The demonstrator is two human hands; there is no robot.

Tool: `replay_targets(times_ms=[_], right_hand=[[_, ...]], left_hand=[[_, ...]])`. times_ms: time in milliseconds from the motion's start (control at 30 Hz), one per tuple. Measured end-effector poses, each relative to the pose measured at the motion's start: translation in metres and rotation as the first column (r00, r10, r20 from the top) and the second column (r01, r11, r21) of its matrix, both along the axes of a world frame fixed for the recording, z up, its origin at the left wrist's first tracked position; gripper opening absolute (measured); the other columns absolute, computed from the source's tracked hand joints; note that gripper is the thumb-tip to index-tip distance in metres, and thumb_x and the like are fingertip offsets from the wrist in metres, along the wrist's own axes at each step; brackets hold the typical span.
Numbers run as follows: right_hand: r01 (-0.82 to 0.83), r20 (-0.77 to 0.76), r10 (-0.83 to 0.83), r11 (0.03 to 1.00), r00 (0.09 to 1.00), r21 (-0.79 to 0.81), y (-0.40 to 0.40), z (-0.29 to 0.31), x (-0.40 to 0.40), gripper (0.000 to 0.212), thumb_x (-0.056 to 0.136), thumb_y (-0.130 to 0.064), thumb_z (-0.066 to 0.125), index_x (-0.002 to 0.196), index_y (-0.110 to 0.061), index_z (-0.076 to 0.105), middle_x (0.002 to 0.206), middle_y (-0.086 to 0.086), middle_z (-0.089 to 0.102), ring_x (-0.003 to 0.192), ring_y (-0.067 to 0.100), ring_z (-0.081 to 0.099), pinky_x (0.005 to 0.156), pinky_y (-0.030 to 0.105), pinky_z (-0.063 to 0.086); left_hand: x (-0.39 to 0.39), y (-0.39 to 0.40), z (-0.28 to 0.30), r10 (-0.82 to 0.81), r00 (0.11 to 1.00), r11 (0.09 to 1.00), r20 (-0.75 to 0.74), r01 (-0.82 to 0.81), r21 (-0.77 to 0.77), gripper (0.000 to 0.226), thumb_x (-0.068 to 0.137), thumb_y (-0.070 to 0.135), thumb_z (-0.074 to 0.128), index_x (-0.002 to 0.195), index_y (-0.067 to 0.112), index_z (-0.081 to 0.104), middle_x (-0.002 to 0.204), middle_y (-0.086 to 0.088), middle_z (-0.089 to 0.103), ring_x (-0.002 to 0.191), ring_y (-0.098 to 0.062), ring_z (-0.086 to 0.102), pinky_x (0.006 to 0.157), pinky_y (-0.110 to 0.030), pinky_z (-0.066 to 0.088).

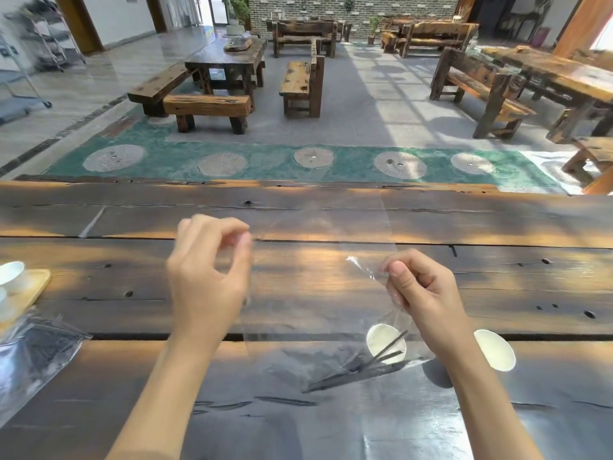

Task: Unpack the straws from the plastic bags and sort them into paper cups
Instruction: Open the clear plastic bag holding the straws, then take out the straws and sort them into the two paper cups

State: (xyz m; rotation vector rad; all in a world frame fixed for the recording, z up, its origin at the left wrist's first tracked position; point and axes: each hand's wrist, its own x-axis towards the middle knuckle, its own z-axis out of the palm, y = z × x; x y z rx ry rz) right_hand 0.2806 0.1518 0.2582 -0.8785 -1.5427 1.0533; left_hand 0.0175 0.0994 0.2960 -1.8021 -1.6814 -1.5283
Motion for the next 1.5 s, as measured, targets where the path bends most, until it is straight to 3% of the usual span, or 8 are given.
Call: replay_targets(times_ms=[200, 533, 667, 767, 900, 1100, 1400, 1500], right_hand=[[-0.034, 0.020, 0.034, 0.999, 0.999, -0.042, -0.005, -0.013, -0.013, 0.019, 0.098, -0.016, 0.053, 0.084, -0.009, 0.065, 0.054, -0.005, 0.045, 0.049, 0.008, 0.038, 0.049, 0.015, 0.032], [0.129, 0.170, -0.105, 0.983, 0.980, -0.133, -0.009, -0.031, -0.023, 0.012, 0.097, -0.019, 0.062, 0.087, -0.024, 0.067, 0.078, 0.000, 0.066, 0.071, 0.012, 0.060, 0.068, 0.028, 0.048], [0.323, 0.035, -0.336, 0.927, 0.941, 0.190, -0.026, 0.010, -0.034, 0.028, 0.094, 0.008, 0.055, 0.096, -0.017, 0.066, 0.090, -0.004, 0.067, 0.086, 0.015, 0.065, 0.078, 0.028, 0.051], [0.038, 0.245, -0.158, 0.901, 0.957, 0.432, -0.025, 0.035, -0.052, 0.034, 0.085, 0.019, 0.045, 0.095, -0.002, 0.069, 0.090, 0.005, 0.070, 0.086, 0.018, 0.066, 0.079, 0.025, 0.051], [-0.178, 0.718, 0.107, 0.984, 0.688, 0.024, 0.002, 0.015, -0.080, 0.035, 0.088, 0.004, 0.042, 0.092, -0.014, 0.072, 0.094, 0.003, 0.071, 0.091, 0.020, 0.066, 0.080, 0.034, 0.053], [-0.181, 0.724, 0.504, 0.858, 0.471, -0.481, 0.019, -0.042, -0.077, 0.034, 0.097, -0.008, 0.044, 0.086, -0.031, 0.067, 0.099, 0.009, 0.070, 0.094, 0.029, 0.067, 0.081, 0.041, 0.055], [-0.154, 0.452, 0.748, 0.583, 0.486, -0.798, 0.016, -0.118, -0.034, 0.043, 0.092, 0.003, 0.044, 0.120, -0.025, 0.060, 0.111, 0.001, 0.062, 0.106, 0.025, 0.062, 0.076, 0.038, 0.051], [-0.090, 0.170, 0.575, 0.396, 0.800, -0.914, 0.003, -0.155, -0.023, 0.024, 0.091, 0.006, 0.050, 0.110, -0.007, 0.059, 0.106, 0.012, 0.070, 0.099, 0.028, 0.071, 0.075, 0.036, 0.060]], left_hand=[[0.017, 0.012, -0.028, -0.279, 0.943, 0.818, 0.181, 0.332, -0.469, 0.046, 0.089, 0.034, 0.069, 0.133, 0.033, 0.053, 0.117, 0.019, 0.060, 0.119, -0.005, 0.044, 0.103, -0.022, 0.032], [-0.005, 0.012, -0.039, -0.331, 0.940, 0.820, 0.089, 0.332, -0.466, 0.013, 0.087, 0.005, 0.068, 0.085, 0.018, 0.071, 0.083, 0.013, 0.063, 0.091, -0.007, 0.052, 0.079, -0.032, 0.043], [0.004, 0.015, -0.040, -0.393, 0.918, 0.826, -0.047, 0.331, -0.456, 0.019, 0.085, -0.005, 0.067, 0.086, 0.013, 0.070, 0.085, 0.010, 0.062, 0.089, -0.014, 0.049, 0.077, -0.019, 0.040], [0.007, 0.017, -0.048, -0.422, 0.893, 0.821, -0.157, 0.303, -0.485, 0.026, 0.082, -0.014, 0.061, 0.088, 0.010, 0.071, 0.086, 0.004, 0.062, 0.092, -0.019, 0.050, 0.077, -0.033, 0.047], [0.005, 0.014, -0.057, -0.468, 0.856, 0.819, -0.221, 0.326, -0.471, 0.027, 0.081, -0.014, 0.057, 0.088, 0.008, 0.071, 0.092, -0.001, 0.062, 0.095, -0.023, 0.049, 0.080, -0.031, 0.044], [0.017, 0.006, -0.092, -0.464, 0.874, 0.792, -0.141, 0.339, -0.508, 0.025, 0.086, -0.004, 0.058, 0.086, 0.015, 0.074, 0.117, -0.006, 0.049, 0.104, -0.020, 0.039, 0.083, -0.030, 0.041], [0.053, -0.001, -0.141, -0.517, 0.853, 0.720, 0.075, 0.480, -0.501, 0.034, 0.083, -0.015, 0.055, 0.097, 0.011, 0.071, 0.092, 0.002, 0.044, 0.078, -0.009, 0.042, 0.066, -0.023, 0.039], [0.085, -0.018, -0.159, -0.557, 0.816, 0.674, 0.156, 0.554, -0.489, 0.033, 0.085, -0.011, 0.049, 0.102, 0.010, 0.069, 0.097, -0.004, 0.050, 0.084, -0.017, 0.052, 0.069, -0.032, 0.049]])
